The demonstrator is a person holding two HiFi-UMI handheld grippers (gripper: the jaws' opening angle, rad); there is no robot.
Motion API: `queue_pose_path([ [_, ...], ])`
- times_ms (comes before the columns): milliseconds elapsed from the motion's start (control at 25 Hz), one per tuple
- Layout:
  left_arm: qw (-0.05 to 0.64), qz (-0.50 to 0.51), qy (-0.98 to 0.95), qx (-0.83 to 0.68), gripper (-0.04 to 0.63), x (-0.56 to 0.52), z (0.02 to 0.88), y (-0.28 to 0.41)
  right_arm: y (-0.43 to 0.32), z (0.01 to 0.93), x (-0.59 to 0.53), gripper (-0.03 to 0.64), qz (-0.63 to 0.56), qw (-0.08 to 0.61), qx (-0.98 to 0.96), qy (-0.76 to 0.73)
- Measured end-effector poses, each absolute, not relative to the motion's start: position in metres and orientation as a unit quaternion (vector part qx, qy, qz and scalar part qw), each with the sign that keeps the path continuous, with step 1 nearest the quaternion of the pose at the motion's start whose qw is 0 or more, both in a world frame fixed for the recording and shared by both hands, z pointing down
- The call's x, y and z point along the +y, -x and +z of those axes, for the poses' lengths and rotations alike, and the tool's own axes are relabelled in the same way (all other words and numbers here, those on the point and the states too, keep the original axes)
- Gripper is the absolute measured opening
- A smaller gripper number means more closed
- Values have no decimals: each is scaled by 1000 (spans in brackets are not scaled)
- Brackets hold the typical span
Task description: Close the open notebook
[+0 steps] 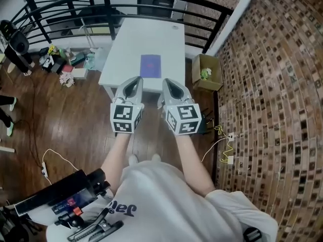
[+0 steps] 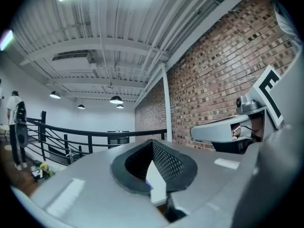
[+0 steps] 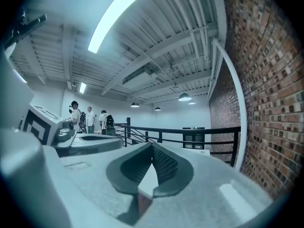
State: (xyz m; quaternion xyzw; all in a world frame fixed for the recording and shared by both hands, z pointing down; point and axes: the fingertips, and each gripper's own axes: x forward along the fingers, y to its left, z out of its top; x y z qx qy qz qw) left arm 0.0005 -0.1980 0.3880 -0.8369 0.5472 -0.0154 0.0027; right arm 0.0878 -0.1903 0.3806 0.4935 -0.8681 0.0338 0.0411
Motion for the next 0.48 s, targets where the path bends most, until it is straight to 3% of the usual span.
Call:
queue_pose_path([
  [480, 16, -2, 837, 547, 17, -195, 374, 34, -51, 378, -193, -8, 20, 40, -870, -490],
])
